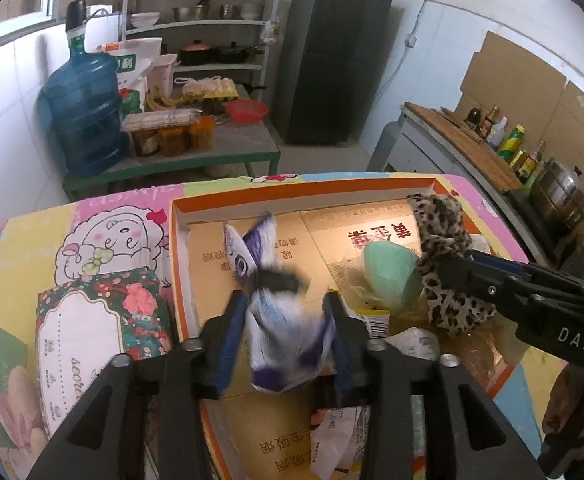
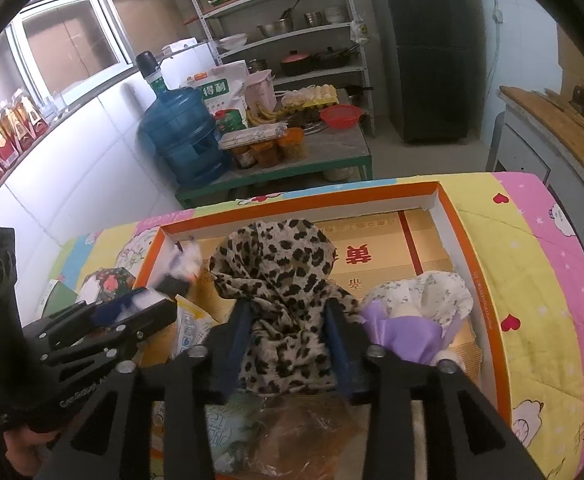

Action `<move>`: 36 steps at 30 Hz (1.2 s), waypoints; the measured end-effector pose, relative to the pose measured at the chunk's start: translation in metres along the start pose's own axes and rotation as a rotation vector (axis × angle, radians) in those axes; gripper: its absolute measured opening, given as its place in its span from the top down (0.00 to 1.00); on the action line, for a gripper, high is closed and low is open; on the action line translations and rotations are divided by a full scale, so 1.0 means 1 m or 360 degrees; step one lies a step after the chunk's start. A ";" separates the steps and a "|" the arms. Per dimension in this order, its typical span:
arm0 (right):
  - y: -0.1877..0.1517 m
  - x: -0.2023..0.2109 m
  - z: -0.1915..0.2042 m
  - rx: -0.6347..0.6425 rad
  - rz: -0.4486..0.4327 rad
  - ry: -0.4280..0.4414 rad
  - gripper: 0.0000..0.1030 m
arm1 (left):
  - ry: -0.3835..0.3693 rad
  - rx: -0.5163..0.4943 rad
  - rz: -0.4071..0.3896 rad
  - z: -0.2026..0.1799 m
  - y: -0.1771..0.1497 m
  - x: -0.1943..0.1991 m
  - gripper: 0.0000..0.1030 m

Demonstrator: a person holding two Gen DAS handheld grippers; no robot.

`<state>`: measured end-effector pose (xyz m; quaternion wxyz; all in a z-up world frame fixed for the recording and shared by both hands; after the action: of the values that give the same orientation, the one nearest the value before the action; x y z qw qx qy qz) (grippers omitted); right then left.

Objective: Organize soft objects
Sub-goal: 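Lower the snack bag and scrunchie into the box and open both grippers, then move both open grippers from the box back over the remaining pile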

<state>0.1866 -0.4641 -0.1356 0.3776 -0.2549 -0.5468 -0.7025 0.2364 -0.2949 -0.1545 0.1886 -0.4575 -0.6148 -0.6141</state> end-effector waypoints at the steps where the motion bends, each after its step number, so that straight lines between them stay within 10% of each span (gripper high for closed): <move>1: 0.000 0.001 0.000 -0.0007 -0.0006 -0.0001 0.52 | -0.0002 -0.0001 -0.0008 0.001 0.000 0.001 0.42; 36: -0.010 0.062 0.026 -0.0040 -0.0156 -0.0115 0.48 | -0.0090 -0.0031 -0.0226 0.004 -0.006 0.082 0.35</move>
<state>0.1404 -0.4535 -0.0865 0.3195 -0.2578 -0.5630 -0.7173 0.1915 -0.2627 -0.0940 0.1226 -0.4317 -0.6449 -0.6186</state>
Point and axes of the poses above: each gripper's, at about its wrist camera, not at the fingertips, and x roughly against the way its jaws point, z to its left, y to its top, the point moved 5 cm from there along -x, roughly the way its jaws point, and after that the axes turned 3 degrees about z, right-handed, at the moved point
